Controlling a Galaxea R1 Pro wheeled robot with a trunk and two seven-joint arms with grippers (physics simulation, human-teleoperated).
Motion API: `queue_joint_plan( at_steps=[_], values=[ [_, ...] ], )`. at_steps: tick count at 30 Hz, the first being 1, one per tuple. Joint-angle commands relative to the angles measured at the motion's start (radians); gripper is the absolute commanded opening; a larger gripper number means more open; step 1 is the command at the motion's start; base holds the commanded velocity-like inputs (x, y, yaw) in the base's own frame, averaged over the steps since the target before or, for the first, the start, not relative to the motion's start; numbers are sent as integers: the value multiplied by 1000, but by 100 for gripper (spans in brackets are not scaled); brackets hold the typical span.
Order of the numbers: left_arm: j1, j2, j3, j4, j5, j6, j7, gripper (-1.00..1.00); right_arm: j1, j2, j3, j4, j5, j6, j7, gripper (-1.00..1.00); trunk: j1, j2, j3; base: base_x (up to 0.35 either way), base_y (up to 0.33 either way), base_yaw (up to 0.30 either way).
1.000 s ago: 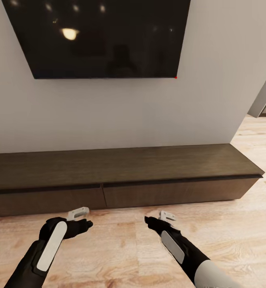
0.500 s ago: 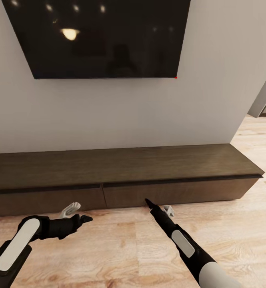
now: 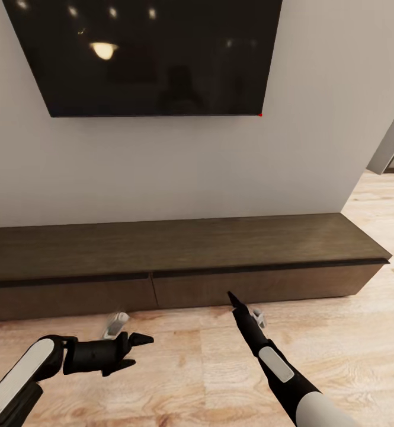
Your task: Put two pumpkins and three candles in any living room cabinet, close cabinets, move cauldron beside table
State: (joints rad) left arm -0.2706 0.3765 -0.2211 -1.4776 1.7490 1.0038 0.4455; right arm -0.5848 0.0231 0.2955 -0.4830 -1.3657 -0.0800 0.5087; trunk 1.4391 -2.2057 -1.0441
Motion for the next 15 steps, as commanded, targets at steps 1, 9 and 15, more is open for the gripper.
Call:
queue_joint_plan(
  at_steps=[1, 9, 15],
  values=[
    [5, 22, -33, -16, 60, 0, 10, 100, -1, -1, 8, 2, -12, -9, 8, 100, 0, 0, -1, 29, 0, 0],
    [14, 81, -117, -42, 177, -2, 10, 100, -1, -2, 8, 46, -192, 0, 122, 100, 0, 0, -1, 97, 0, 0],
    [14, 84, -115, -45, 181, -2, 10, 100, -1, 6, 9, 109, -269, 9, 195, 100, 0, 0, -1, 6, 0, 0]
  ],
)
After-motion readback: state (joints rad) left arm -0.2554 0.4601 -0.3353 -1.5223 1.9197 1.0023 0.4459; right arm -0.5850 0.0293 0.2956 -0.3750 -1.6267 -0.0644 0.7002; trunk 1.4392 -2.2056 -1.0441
